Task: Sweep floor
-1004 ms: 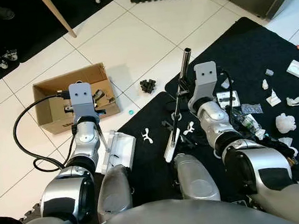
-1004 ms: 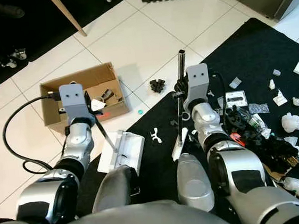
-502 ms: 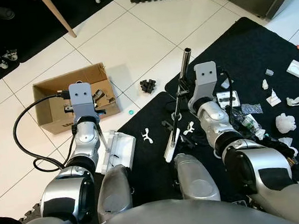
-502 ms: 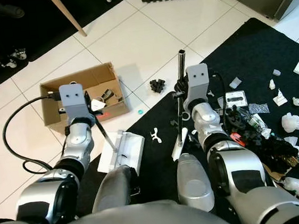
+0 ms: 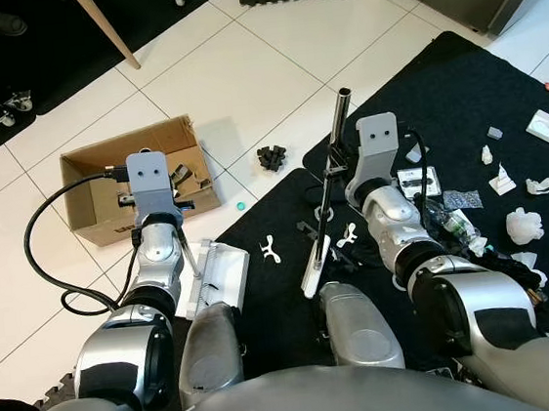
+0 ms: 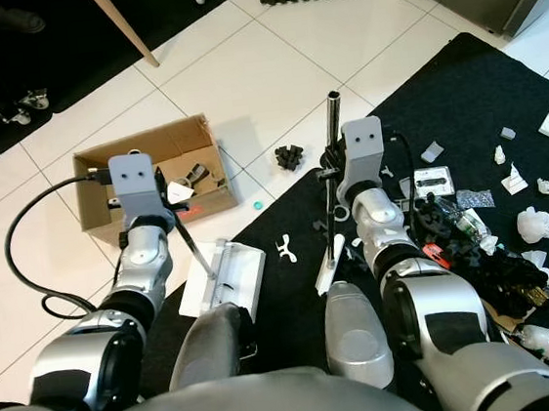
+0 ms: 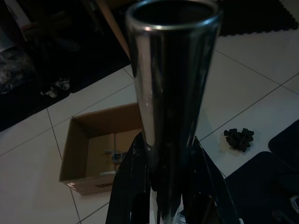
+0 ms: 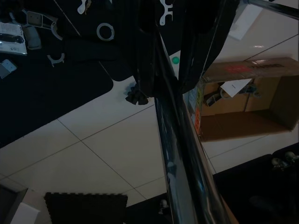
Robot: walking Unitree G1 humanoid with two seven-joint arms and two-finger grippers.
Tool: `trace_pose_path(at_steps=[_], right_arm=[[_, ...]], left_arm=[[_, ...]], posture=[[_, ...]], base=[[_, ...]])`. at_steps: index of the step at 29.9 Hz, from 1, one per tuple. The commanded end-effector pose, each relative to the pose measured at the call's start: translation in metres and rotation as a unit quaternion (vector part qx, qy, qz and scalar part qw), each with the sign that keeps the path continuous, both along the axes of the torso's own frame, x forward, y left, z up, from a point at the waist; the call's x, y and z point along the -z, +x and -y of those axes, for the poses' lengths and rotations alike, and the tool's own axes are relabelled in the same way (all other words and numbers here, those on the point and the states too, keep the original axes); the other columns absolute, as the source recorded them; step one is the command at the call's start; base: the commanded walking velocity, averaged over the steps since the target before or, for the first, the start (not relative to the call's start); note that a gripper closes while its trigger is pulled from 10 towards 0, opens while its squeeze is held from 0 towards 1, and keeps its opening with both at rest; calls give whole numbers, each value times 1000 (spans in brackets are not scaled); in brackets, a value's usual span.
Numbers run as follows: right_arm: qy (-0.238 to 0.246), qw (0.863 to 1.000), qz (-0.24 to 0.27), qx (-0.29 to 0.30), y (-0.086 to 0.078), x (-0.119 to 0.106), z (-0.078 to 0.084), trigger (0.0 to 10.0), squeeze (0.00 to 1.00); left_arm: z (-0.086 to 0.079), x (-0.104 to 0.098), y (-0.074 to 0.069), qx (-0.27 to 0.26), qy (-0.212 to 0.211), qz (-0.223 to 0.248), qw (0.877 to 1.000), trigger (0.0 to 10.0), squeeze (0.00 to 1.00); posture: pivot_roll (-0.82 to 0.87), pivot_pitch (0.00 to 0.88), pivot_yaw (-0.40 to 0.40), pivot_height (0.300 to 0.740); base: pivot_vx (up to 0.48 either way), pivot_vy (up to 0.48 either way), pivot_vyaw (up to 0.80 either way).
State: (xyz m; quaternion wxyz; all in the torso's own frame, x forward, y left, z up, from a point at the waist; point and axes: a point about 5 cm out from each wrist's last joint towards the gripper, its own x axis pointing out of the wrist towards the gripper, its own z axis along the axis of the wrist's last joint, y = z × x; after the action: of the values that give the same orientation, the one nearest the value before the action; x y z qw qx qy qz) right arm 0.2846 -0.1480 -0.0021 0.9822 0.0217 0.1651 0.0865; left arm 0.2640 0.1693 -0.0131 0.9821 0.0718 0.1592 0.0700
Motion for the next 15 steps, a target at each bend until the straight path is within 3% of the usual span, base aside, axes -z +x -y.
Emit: trace_pose_path(at_steps=[1,15], right_arm=[[-3,1000,-24,1,-6,8,0,10000,0],[-3,1000,-25,1,-6,8,0,10000,0]], left_arm=[[-15,24,-24,-3,33,-85,996,10000,0],[-15,24,-24,-2,33,-86,996,10000,0]], posture=[[-33,0,34,740],[-33,0,35,740]], base=[[0,0,0],[0,0,0]])
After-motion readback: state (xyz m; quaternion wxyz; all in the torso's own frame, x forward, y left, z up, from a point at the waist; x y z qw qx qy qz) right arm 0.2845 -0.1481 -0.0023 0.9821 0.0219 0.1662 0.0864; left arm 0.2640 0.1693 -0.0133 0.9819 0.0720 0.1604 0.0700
